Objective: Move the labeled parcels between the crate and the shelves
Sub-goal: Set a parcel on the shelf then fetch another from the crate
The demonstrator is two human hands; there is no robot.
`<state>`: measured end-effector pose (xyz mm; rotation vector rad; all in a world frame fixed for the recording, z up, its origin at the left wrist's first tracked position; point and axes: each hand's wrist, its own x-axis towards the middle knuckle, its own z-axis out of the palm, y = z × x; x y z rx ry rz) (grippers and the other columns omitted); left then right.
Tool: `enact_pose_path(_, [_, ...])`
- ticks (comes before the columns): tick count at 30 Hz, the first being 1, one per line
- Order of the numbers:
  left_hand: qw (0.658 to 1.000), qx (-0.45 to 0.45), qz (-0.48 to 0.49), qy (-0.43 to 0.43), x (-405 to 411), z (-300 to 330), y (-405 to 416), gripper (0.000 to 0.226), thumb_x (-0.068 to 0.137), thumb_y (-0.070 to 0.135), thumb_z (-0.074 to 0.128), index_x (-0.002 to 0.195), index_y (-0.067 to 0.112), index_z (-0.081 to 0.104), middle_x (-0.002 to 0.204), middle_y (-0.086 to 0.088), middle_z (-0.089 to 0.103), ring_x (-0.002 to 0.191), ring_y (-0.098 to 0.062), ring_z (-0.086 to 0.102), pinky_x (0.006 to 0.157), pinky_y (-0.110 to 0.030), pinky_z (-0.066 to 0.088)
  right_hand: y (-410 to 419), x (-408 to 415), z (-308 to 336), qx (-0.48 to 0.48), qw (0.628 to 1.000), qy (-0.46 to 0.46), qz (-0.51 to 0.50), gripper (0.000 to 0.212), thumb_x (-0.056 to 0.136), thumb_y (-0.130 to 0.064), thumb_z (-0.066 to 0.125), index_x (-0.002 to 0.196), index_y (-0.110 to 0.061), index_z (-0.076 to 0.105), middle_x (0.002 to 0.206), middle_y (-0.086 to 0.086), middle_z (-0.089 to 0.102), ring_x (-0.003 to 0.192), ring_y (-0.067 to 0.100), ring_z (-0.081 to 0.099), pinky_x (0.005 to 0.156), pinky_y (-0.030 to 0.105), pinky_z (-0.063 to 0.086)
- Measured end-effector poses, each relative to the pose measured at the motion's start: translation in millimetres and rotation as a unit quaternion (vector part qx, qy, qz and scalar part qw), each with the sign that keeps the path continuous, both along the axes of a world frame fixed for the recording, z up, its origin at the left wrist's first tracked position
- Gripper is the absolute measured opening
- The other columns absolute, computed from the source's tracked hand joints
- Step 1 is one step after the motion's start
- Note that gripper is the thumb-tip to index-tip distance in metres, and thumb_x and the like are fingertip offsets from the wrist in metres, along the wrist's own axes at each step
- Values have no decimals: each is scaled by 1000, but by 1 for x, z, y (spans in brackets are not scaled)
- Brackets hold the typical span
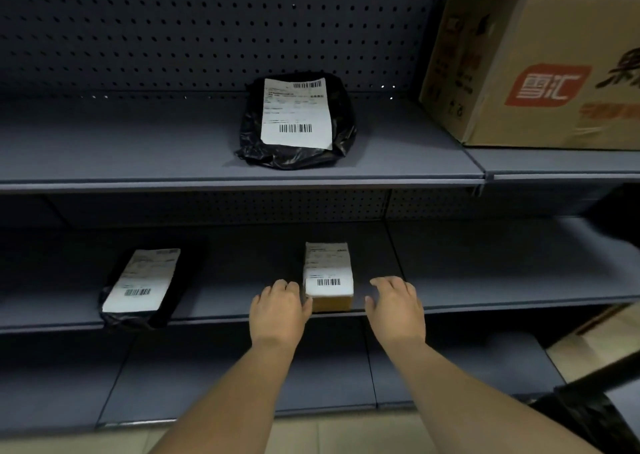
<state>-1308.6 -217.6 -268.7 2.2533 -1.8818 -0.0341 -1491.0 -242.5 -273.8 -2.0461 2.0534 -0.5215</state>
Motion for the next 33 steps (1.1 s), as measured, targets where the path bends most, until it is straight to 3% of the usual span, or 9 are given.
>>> enact_pose_path(4, [996,17,52,67,-5,-5,-2,37,93,44,49,116,16,59,110,-2,60,99,-18,57,80,-29,44,-6,-2,-6,25,999,-32,-7,41,92,-33,55,132,-25,50,133,-3,51,123,17,42,101,31,41])
enact_pose_path(7, [970,43,122,205,-7,-11,-11,46,92,42,52,126,11,55,122,-8,58,106,-23,57,77,-29,46,-14,2,-9,118,985,-127,-21,45,91,-34,57,135,-25,47,137,1,46,123,20,44,92,30,44])
enact_pose_path(11, [909,104,192,356,-8,-23,-29,54,93,44,49,135,10,48,135,-10,54,120,-26,52,87,-27,41,-27,9,-11,254,917,-299,-67,55,91,-35,59,140,-20,41,142,7,44,125,25,47,90,27,39])
enact_pose_path(16, [787,110,266,546,-8,-39,-41,52,90,48,52,129,14,53,123,-8,56,97,-21,48,83,-32,39,-40,15,-17,330,807,-468,-146,60,91,-38,59,142,-14,38,142,10,45,130,28,41,106,36,33])
enact_pose_path(18, [740,112,285,599,-6,-45,-46,54,88,50,54,130,16,51,119,-7,54,99,-22,47,85,-34,37,-44,17,-23,344,775,-502,-168,56,90,-38,60,138,-15,43,138,9,47,126,26,43,105,37,35])
enact_pose_path(22, [686,110,277,664,-2,-61,-58,54,87,50,58,129,16,50,127,-7,57,117,-26,49,101,-37,36,-52,22,-38,350,731,-552,-197,45,90,-35,61,129,-15,51,130,7,55,121,23,49,102,34,35])
enact_pose_path(25, [667,107,255,691,1,-75,-67,48,86,48,60,122,16,55,113,-4,64,110,-21,54,106,-36,36,-60,24,-50,350,714,-572,-201,34,90,-36,61,118,-18,58,98,-1,63,105,17,54,105,35,34])
enact_pose_path(28, [661,107,235,705,3,-83,-73,33,87,47,59,108,21,57,93,4,64,90,-12,56,94,-30,37,-68,25,-59,349,694,-598,-199,20,89,-37,62,99,-20,61,83,-4,65,82,11,57,94,29,37])
enact_pose_path(33, [644,104,220,725,5,-85,-80,31,86,45,61,108,23,58,92,5,67,85,-9,58,80,-27,40,-74,27,-65,346,680,-616,-195,29,86,-42,64,101,-17,62,99,2,69,100,18,59,98,31,37])
